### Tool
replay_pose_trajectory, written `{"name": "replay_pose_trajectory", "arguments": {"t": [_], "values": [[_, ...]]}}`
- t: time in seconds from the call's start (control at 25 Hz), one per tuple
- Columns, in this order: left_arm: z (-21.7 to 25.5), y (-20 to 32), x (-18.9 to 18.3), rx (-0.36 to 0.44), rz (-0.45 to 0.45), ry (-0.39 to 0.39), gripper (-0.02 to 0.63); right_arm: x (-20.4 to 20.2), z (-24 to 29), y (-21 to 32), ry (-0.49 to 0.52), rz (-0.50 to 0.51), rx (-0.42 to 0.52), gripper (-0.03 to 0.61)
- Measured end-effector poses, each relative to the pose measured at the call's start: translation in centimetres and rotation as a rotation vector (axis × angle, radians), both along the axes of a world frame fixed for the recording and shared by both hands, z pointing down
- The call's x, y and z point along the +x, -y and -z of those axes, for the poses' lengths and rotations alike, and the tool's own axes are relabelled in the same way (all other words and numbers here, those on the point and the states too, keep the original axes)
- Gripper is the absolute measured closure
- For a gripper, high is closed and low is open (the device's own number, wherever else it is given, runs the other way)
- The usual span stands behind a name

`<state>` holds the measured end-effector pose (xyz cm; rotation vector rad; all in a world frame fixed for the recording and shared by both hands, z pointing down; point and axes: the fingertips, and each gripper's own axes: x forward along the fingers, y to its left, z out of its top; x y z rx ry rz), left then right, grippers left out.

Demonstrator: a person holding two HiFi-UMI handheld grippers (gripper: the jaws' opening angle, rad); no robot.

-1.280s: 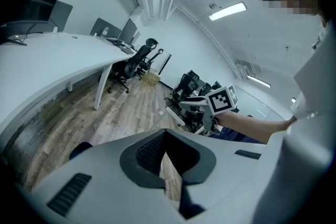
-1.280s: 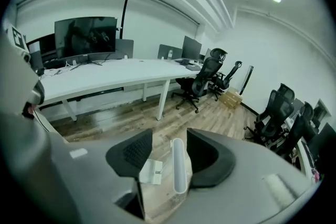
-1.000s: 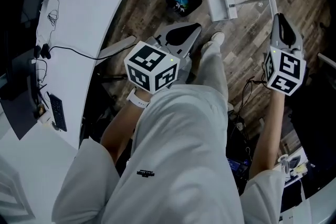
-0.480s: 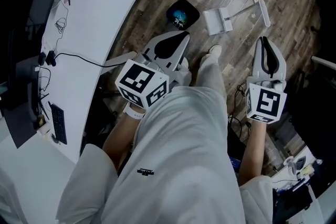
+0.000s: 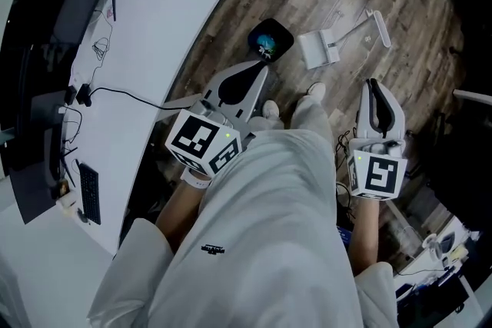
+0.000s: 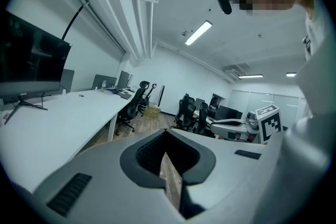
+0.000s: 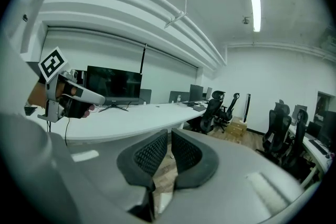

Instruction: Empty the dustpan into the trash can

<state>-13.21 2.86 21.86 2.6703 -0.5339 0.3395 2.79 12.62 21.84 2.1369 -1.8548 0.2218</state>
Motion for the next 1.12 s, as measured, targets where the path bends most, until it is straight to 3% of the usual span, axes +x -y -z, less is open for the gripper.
{"name": "replay_pose_trajectory", "arguments": {"t": [0.56,1.12], "values": [[2.4,-0.7,-1.7,0.089,0.014,-0.017,0.607,-2.0,1.8,-0.2,0.073,0.001,0.078,0.56],[2.8,-1.3,-1.7,0.091,0.041,-0.031,0.607,-2.9,1.8,-0.3,0.1,0.041,0.052,0.561]]}}
